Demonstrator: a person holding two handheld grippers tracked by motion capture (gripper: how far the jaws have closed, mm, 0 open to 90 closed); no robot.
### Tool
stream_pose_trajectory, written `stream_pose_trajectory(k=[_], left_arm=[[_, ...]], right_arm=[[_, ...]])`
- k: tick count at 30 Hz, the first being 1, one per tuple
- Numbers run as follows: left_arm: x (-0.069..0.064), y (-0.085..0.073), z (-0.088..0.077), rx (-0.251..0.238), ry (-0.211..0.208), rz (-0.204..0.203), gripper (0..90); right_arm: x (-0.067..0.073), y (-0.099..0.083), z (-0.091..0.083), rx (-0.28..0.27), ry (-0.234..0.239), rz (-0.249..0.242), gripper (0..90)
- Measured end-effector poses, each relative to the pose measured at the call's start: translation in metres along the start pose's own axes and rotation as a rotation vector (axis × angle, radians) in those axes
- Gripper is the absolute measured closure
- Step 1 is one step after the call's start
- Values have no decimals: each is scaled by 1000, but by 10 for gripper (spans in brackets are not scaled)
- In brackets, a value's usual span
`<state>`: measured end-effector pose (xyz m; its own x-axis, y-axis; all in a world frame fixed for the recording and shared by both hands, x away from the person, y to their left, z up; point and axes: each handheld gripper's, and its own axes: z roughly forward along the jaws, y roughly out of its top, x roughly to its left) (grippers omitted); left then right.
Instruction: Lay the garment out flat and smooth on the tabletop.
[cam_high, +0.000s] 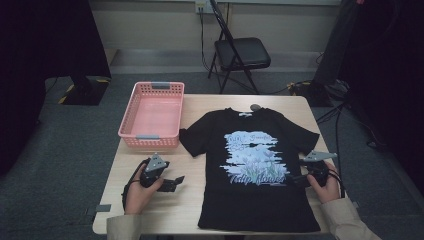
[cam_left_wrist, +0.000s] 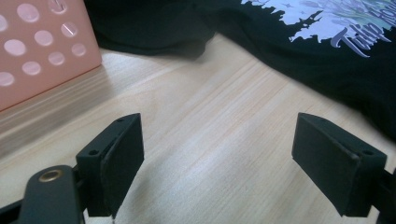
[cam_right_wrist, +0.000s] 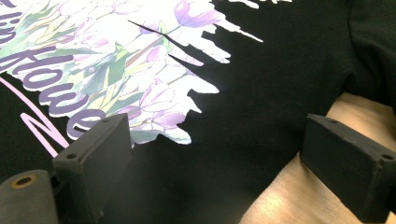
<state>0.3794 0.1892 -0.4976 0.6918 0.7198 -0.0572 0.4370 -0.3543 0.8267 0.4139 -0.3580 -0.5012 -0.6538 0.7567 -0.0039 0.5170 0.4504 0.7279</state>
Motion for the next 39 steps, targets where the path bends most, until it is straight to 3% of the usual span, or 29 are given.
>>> stream_pose_trajectory(k=[18, 39], left_arm=[[8, -9, -1, 28, 32, -13, 163], [13, -17, -1, 36, 55, 8, 156]], right_arm=[[0, 0, 0, 0, 0, 0, 82], [0, 0, 0, 0, 1, -1, 82]])
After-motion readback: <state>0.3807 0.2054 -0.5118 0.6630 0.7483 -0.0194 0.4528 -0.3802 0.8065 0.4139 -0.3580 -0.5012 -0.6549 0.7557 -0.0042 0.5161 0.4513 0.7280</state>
